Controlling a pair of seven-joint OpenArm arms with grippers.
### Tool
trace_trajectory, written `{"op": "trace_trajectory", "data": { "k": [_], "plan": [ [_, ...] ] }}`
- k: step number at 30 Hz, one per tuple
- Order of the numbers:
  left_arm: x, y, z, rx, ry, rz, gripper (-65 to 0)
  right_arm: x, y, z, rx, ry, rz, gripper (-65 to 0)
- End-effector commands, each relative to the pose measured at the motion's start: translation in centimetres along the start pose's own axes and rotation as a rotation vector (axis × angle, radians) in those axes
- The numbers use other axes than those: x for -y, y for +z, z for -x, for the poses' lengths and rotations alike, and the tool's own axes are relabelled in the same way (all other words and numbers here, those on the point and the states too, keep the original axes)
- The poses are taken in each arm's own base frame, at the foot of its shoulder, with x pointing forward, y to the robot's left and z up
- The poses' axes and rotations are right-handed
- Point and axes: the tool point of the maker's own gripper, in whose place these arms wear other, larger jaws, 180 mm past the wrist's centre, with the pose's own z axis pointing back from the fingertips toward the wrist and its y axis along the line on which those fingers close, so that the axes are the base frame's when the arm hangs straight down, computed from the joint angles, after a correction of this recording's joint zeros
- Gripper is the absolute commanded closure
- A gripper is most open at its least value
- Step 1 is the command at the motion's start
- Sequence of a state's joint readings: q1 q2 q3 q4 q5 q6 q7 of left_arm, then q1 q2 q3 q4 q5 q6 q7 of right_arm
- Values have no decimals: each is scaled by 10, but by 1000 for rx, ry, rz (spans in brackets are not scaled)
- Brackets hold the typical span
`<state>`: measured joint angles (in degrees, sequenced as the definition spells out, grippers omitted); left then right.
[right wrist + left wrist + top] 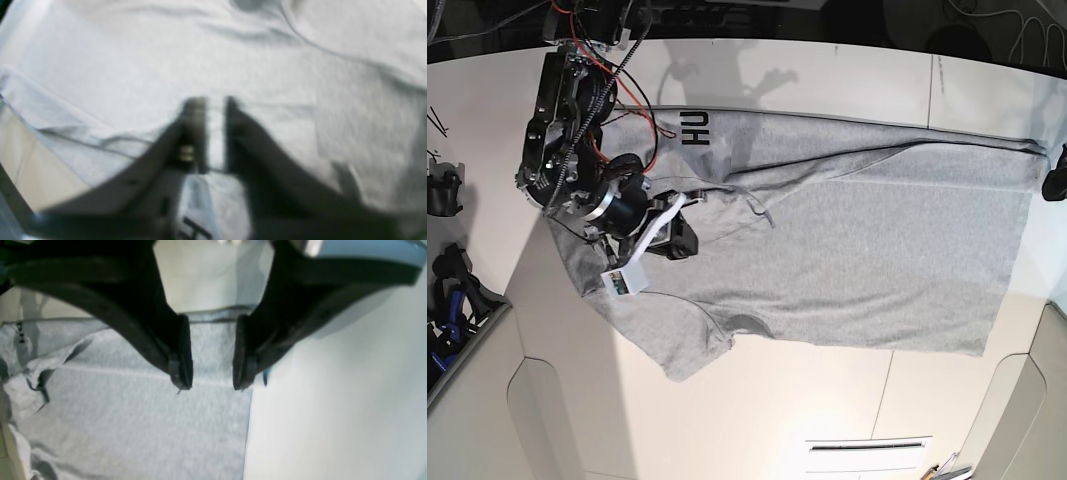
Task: Fold the T-shirt properly
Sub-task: 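Regrasp the shirt edge with the right gripper and pull it flat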
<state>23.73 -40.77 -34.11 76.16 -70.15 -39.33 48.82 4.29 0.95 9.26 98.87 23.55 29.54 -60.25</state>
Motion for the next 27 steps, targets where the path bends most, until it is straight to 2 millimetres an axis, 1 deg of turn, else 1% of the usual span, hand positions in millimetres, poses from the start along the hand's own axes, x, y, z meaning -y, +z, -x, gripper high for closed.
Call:
{"op": "trace_trajectory", "data": {
  "k": [1, 2, 3, 5, 8, 9, 12, 15, 19, 21, 24, 27],
  "plan": [
    [5, 4, -24, 55, -33, 19, -241, 6, 6, -14, 48, 1, 11, 0],
    [5, 3, -26, 59, -35, 20, -240, 14, 10, -12, 44, -17, 31, 0],
    [7, 3, -28, 63, -38, 23, -225, 23, 14, -10, 44, -37, 52, 0],
    [9, 3, -27, 52, -47, 28, -135, 39, 24, -7, 52, -86, 87, 0],
    [14, 2, -27, 39, -62, 35, -3, 59, 40, 0, 79, -162, 116, 0],
    [14, 2, -27, 38, -65, 36, 0, 64, 45, 4, 83, -178, 127, 0],
    [11, 1, -22, 12, -86, 15, 0, 78, 56, 27, 46, -202, 169, 0],
    [8, -5, -6, -56, -127, -9, 0, 84, 65, 50, -4, -202, 197, 0],
    [15, -20, 21, -146, -189, -5, 0, 93, 73, 74, -61, -193, 247, 0],
    [18, -29, 33, -184, -234, -3, 0, 99, 76, 80, -68, -177, 288, 0],
    [19, -37, 50, -237, -311, -13, 0, 103, 78, 84, -69, -164, 317, 0],
    [12, -39, 62, -277, -339, -62, 0, 108, 80, 88, -92, -151, 343, 0]
  ]
}}
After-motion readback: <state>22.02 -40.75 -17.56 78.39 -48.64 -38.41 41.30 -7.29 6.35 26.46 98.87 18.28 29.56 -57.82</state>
